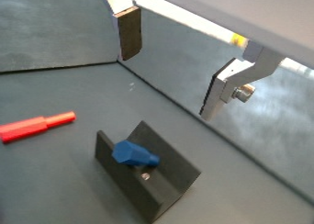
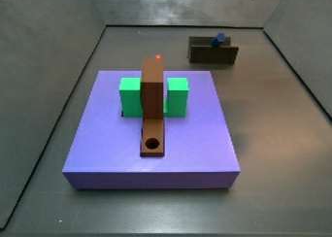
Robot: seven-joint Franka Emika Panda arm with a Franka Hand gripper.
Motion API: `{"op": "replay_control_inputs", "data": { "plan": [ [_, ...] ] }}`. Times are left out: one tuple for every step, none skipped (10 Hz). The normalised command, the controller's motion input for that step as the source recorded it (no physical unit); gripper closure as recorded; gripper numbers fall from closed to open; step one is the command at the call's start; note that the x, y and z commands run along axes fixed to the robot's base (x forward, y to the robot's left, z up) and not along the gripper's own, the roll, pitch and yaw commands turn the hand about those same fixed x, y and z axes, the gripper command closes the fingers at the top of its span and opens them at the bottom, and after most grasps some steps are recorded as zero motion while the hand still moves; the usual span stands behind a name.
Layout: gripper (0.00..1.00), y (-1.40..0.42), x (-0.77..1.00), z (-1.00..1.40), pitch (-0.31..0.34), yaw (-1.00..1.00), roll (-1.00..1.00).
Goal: Pick up the blue object. Move up. Place the blue object on the fixture. Regrasp the blue object. Move to above the board. Insert the blue object.
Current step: Regrasp the blue object.
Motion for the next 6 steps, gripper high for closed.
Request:
{"op": "replay_control_inputs", "data": {
  "plan": [
    [0.0, -0.2, 0.4, -0.18, 0.069, 0.3, 0.69],
    [0.0, -0.19, 0.41, -0.13, 0.037, 0.26, 0.72],
    [0.0, -0.16, 0.35, -0.15, 0.04, 0.24, 0.75],
    [0.0, -0.16, 0.36, -0.08, 0.049, 0.17, 0.81],
    [0.0, -0.15, 0.25, -0.02, 0.0, 0.03, 0.64],
    [0.0, -0.08, 0.09, -0.09, 0.0, 0.01, 0.42]
  ]
}}
